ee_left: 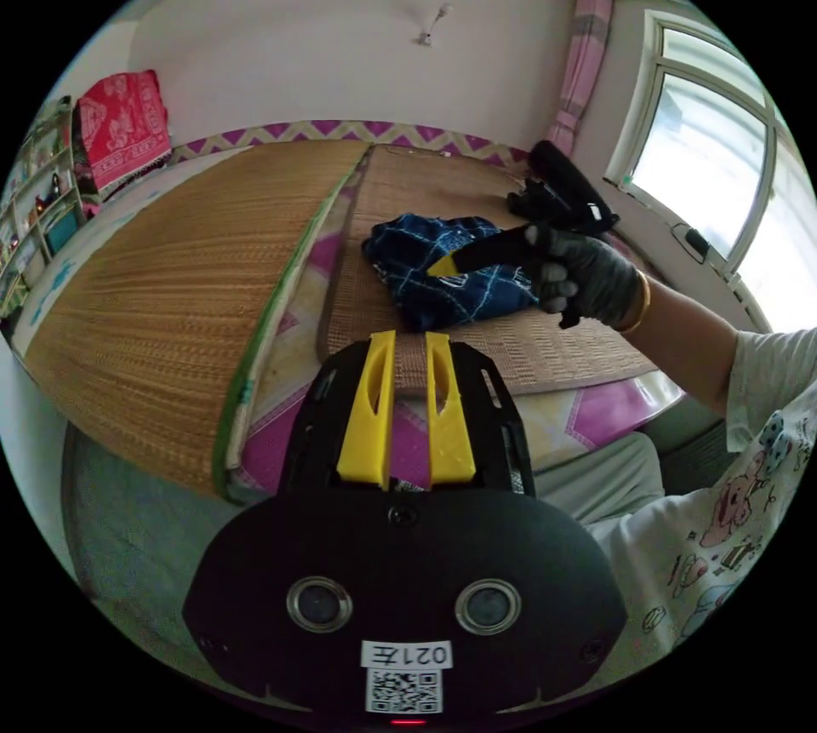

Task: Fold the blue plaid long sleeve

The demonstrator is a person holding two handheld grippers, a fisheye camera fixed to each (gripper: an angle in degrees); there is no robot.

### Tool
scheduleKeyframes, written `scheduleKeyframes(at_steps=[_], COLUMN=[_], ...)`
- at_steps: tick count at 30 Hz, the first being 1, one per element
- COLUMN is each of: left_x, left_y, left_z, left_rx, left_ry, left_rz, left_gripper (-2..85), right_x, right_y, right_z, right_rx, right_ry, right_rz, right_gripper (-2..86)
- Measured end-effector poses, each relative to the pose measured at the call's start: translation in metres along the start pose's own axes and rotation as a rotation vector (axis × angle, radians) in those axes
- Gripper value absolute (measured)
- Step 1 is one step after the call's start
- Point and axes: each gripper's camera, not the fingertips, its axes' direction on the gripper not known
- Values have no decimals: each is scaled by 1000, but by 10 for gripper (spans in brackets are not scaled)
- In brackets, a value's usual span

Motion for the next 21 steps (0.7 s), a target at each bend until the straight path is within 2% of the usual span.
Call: scheduleKeyframes(at_steps=[2,8,14,21], left_x=[-10,-23,-46,-83], left_y=[-4,-33,-53,-116], left_z=[7,41,64,140], left_rx=[-1,1,-45,-147], left_ry=[20,37,35,285], left_rz=[-18,-21,-28,-40], left_gripper=[61,70,71,112], right_x=[-26,-78,-57,11], right_y=[7,1,-21,30], right_z=[0,56,40,-43], right_rx=[-13,-47,26,74], right_ry=[194,465,427,421], right_rz=[-81,-204,-88,78], right_gripper=[146,145,141,161])
